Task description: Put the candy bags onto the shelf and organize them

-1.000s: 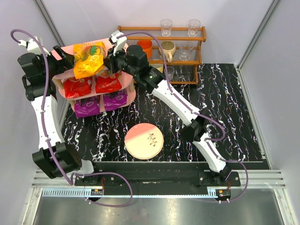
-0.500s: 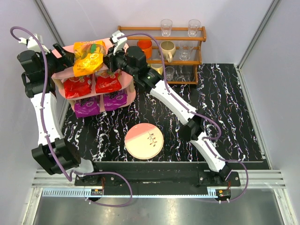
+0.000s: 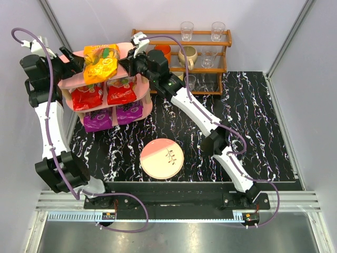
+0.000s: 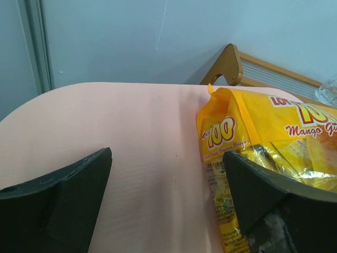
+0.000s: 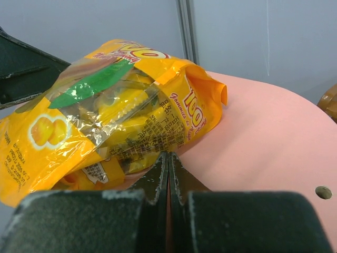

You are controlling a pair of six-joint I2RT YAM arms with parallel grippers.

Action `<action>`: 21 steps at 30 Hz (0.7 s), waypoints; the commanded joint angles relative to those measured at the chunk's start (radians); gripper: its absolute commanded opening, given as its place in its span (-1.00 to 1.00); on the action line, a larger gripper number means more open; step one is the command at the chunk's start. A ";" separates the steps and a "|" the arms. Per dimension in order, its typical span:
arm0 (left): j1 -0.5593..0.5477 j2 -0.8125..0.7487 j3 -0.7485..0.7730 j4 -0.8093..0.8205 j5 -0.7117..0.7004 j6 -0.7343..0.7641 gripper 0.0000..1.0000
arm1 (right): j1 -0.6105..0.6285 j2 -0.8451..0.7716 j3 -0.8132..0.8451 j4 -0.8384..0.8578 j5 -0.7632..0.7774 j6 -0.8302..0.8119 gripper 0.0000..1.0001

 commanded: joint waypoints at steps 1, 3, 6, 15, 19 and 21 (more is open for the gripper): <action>-0.009 0.013 0.046 0.054 0.038 -0.020 0.91 | -0.004 0.019 0.041 0.056 -0.029 0.008 -0.93; -0.008 0.011 0.049 0.051 0.037 -0.020 0.91 | -0.009 0.017 0.041 0.065 -0.029 0.006 -0.94; -0.008 -0.010 0.054 0.039 0.015 -0.018 0.94 | -0.014 0.000 0.038 0.067 -0.029 -0.004 -0.93; 0.034 -0.234 0.008 0.000 -0.109 -0.054 0.98 | -0.050 -0.206 -0.096 0.059 0.040 -0.047 -0.96; 0.038 -0.348 -0.011 -0.035 -0.128 -0.057 0.98 | -0.063 -0.323 -0.192 0.045 0.062 -0.067 -0.96; 0.040 -0.415 -0.046 -0.028 -0.100 -0.074 0.98 | -0.061 -0.383 -0.290 0.045 0.075 -0.081 -0.82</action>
